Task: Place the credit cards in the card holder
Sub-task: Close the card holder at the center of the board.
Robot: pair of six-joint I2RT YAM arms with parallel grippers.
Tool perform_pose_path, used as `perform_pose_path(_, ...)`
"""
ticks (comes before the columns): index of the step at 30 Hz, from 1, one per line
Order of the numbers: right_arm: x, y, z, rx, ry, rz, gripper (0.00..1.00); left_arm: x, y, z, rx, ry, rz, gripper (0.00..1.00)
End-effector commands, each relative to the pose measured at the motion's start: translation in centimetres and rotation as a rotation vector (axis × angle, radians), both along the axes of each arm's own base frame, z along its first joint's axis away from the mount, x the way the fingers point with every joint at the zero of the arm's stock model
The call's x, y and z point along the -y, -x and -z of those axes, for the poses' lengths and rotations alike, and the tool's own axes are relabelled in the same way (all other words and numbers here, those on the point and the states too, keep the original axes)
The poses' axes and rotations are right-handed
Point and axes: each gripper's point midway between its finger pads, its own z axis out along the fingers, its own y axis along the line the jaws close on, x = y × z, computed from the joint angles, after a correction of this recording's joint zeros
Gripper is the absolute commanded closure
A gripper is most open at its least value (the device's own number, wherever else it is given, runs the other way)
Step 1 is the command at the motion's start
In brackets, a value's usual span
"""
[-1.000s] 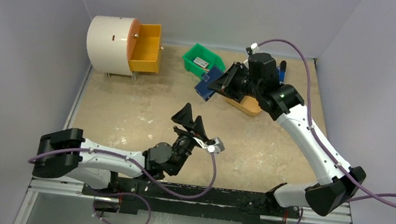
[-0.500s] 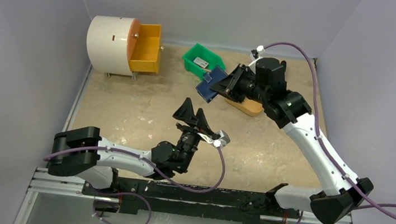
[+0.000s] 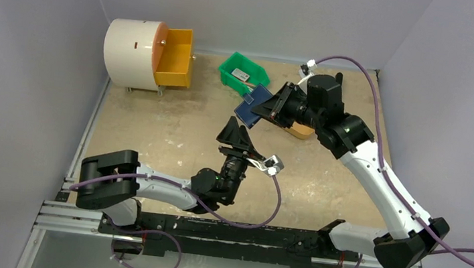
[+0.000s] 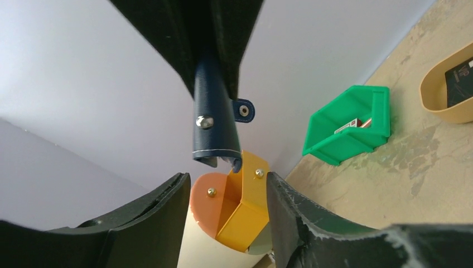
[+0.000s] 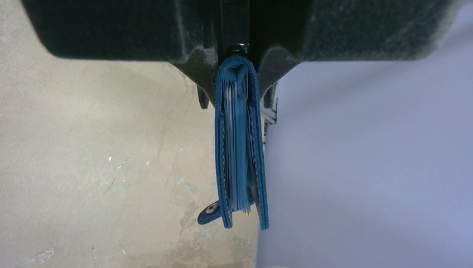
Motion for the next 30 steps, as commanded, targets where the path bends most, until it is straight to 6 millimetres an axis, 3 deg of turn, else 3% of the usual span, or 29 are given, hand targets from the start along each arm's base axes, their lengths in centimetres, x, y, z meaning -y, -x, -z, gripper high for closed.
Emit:
perform_pose_path(1, 0.0, 1.0, -3.0, 0.087, -0.071, -0.038, 1.0, -0.2, -0.2, -1.6, 0.034, 0.023, -0.022, 0.52)
perform_pose_path(4, 0.0, 1.4, -3.2, 0.097, -0.074, -0.054, 1.0, -0.3, -0.3, -1.6, 0.04, 0.006, -0.026, 0.66)
perform_pose_path(8, 0.2, 1.8, -3.2, 0.099, -0.075, -0.058, 1.0, -0.2, -0.3, -1.6, 0.051, -0.013, -0.027, 0.69)
perform_pose_path(20, 1.1, 1.8, -3.0, 0.064, -0.092, 0.015, 1.0, -1.5, 0.6, -1.1, 0.041, -0.025, -0.048, 0.3)
perform_pose_path(24, 0.7, 1.0, -4.0, 0.1, -0.085, 0.006, 1.0, -2.1, 1.0, -1.5, 0.054, -0.011, -0.042, 0.27)
perform_pose_path(30, -0.3, 1.1, -3.8, 0.086, -0.085, -0.05, 1.0, -0.8, 1.2, -3.0, 0.104, -0.021, -0.018, 0.25)
